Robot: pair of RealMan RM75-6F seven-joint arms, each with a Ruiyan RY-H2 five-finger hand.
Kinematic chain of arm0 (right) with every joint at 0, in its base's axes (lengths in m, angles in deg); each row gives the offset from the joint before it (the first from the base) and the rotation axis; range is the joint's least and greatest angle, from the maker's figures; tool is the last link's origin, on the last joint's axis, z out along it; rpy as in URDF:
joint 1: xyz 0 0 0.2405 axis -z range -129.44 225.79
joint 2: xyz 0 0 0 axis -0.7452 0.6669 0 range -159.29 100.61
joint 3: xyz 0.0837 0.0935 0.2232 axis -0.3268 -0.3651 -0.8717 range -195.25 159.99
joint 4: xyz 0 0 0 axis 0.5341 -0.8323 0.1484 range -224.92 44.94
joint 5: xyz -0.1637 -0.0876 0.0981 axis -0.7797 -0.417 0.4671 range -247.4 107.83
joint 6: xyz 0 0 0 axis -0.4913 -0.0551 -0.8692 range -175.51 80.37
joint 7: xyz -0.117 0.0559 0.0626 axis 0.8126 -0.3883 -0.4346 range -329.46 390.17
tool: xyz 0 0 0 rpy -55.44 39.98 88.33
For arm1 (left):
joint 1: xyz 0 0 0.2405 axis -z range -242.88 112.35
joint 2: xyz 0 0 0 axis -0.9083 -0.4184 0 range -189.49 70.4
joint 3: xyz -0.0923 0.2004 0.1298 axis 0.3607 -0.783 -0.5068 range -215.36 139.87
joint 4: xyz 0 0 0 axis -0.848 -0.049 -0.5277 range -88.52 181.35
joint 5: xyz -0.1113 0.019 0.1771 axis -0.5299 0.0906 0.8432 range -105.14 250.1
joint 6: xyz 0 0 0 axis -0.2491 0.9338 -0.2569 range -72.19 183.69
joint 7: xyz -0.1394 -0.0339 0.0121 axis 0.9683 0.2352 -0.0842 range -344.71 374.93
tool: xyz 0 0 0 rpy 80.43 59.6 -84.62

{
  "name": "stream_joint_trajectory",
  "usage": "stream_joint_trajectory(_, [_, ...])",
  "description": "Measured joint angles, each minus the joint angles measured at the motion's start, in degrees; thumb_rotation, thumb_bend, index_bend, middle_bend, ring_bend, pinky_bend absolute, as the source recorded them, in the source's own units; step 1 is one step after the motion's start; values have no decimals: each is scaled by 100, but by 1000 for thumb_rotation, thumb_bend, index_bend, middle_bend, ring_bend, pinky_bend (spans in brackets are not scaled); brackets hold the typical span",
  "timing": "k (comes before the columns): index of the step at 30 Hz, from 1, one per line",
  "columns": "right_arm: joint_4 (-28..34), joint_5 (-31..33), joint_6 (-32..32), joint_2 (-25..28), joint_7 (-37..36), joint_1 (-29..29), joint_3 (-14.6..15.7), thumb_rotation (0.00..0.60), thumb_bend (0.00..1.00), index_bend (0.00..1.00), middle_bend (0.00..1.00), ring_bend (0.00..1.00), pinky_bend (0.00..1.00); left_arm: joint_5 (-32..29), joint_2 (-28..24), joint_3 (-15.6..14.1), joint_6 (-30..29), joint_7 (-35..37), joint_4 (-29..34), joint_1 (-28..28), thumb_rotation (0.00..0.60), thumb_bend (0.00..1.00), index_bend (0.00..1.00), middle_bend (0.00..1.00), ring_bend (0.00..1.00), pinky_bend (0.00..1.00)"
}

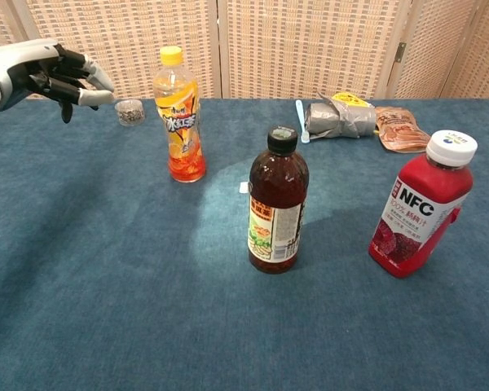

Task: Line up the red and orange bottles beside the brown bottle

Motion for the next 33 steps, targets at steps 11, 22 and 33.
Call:
stream_joint_trajectory(11, [-41, 112, -118, 55, -236, -50, -49, 600, 0, 122, 167, 189, 427, -401, 209, 35, 365, -324, -341, 413, 600, 232, 123, 181, 290, 551])
stream_joint_trajectory(22, [-69, 189, -125, 90, -355, -48, -99, 600, 0, 122, 169, 189, 427, -769, 228, 119, 1041, -194, -469, 765, 600, 94, 1, 47, 165, 415])
stream_joint_trajectory(33, [-86, 213, -107, 125, -448, -43, -129, 600, 0, 122, 175, 189, 427, -1205, 364, 226, 1268, -116, -642, 1088, 600, 93, 2, 46, 161, 406])
